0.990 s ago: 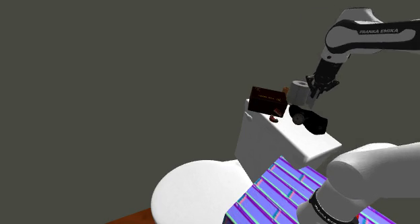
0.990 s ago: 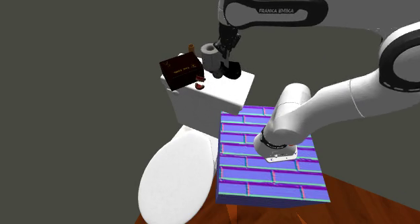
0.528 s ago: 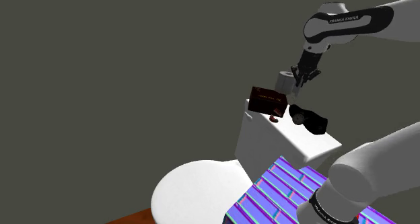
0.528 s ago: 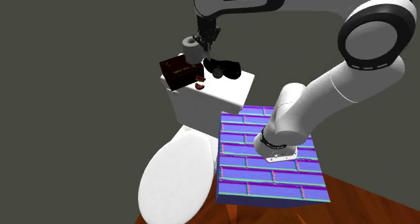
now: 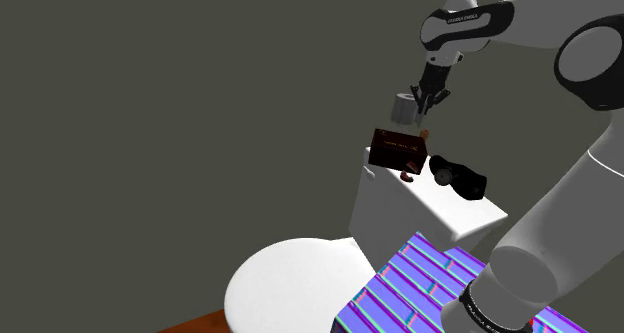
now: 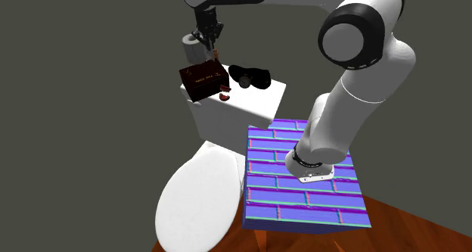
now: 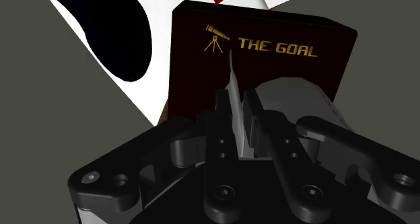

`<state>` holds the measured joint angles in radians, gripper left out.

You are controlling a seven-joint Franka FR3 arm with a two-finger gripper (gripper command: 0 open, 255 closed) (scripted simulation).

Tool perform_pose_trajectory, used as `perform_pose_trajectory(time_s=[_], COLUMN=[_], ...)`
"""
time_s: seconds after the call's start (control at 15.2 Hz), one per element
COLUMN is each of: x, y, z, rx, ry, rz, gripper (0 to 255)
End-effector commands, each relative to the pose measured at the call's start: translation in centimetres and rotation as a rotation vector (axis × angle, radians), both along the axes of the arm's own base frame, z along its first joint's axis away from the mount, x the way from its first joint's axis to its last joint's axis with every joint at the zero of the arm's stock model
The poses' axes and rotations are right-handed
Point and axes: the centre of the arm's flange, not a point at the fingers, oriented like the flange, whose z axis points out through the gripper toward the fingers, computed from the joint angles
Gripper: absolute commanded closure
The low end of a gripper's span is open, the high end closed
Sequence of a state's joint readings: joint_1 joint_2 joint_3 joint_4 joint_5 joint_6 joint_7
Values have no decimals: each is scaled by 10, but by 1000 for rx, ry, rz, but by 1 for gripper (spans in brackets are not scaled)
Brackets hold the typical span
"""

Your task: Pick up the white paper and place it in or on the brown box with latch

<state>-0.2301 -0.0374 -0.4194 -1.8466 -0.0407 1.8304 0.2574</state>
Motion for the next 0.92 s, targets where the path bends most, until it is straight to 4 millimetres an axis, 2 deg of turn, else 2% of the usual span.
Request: perform_pose_trajectory(time_s=[0.0,0.86], x=[14,14], y=[-5,-5], z=[-7,-76], rx=[-1,-1], ry=[-1,-1], rz=[1,1], gripper=[255,255])
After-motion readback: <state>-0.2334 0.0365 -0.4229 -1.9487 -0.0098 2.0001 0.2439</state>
